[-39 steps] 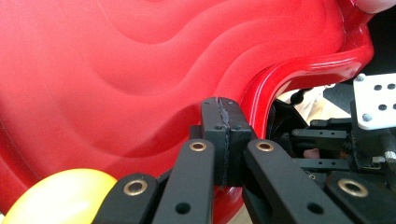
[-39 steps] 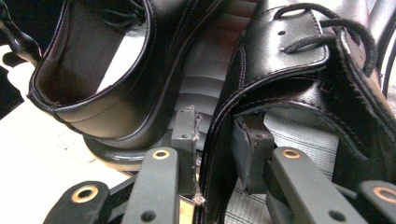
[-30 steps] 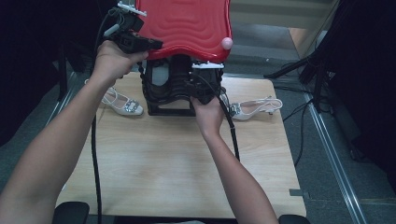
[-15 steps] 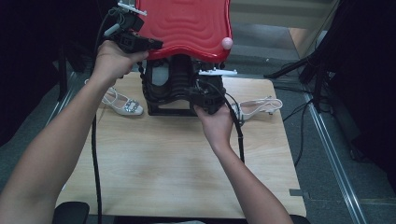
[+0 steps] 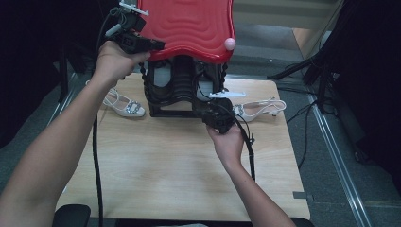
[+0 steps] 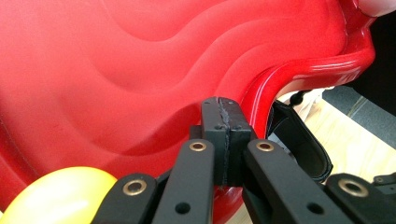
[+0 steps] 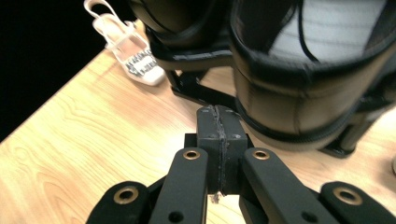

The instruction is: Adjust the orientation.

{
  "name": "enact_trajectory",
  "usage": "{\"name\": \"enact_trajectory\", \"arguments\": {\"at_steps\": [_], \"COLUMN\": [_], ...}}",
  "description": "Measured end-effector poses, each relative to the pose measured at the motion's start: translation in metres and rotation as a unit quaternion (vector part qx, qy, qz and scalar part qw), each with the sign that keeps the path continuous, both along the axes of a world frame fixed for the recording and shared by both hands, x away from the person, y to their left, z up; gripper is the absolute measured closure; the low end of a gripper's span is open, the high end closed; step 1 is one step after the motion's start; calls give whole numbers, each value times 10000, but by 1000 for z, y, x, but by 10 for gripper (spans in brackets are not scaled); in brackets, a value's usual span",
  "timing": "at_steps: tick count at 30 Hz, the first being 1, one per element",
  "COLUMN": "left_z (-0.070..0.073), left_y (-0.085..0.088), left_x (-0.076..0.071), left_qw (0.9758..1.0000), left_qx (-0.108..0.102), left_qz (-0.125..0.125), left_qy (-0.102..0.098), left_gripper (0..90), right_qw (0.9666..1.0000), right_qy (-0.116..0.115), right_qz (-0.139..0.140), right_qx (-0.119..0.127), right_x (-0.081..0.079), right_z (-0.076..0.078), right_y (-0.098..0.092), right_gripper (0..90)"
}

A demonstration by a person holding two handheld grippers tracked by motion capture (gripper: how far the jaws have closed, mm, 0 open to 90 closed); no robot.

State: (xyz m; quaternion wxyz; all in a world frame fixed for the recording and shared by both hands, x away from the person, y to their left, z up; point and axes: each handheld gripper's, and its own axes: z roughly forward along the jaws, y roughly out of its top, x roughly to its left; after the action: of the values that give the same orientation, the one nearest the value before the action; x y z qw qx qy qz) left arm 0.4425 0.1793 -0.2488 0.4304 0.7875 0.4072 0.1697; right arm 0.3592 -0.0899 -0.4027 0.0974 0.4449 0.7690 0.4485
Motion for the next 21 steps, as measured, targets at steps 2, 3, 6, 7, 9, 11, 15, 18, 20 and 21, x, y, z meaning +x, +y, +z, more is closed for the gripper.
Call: {"name": "enact_trajectory", "arguments": {"at_steps": [2, 3, 6, 7, 9, 11, 15, 18, 20, 21], "left_z": [0, 0, 0, 0, 0, 0, 0, 0, 0, 0], "left_y": [0, 0, 0, 0, 0, 0, 0, 0, 0, 0], "left_x": [0, 0, 0, 0, 0, 0, 0, 0, 0, 0], "left_qw": [10000, 10000, 10000, 10000, 10000, 10000, 10000, 10000, 10000, 10000], "left_qx": [-1, 2, -2, -5, -25, -35, -33, -19, -25, -22], "left_qz": [1, -1, -1, -5, 21, 18, 5, -2, 1, -5], "left_qy": [0, -2, 9, 21, 44, 40, 41, 46, 42, 42], "left_gripper": [900, 900, 900, 900, 900, 900, 900, 900, 900, 900], "right_qw": [10000, 9999, 9998, 9996, 9996, 9996, 9993, 9992, 9991, 9989], "right_qy": [41, 59, 64, 85, 112, 177, 186, 147, 193, 176], "right_qz": [-39, -54, -145, -186, -214, -223, -261, -353, -377, -421], "right_qx": [-45, -94, -154, -185, -129, -69, -170, -126, -86, -124], "right_x": [2, 2, 6, 8, 12, 14, 15, 19, 22, 25], "right_z": [-5, -8, -14, -16, -17, -16, -14, -12, -11, -9], "right_y": [-3, -4, -7, -8, -10, -10, -7, -5, -3, -2], "right_gripper": [900, 900, 900, 900, 900, 900, 900, 900, 900, 900]}}
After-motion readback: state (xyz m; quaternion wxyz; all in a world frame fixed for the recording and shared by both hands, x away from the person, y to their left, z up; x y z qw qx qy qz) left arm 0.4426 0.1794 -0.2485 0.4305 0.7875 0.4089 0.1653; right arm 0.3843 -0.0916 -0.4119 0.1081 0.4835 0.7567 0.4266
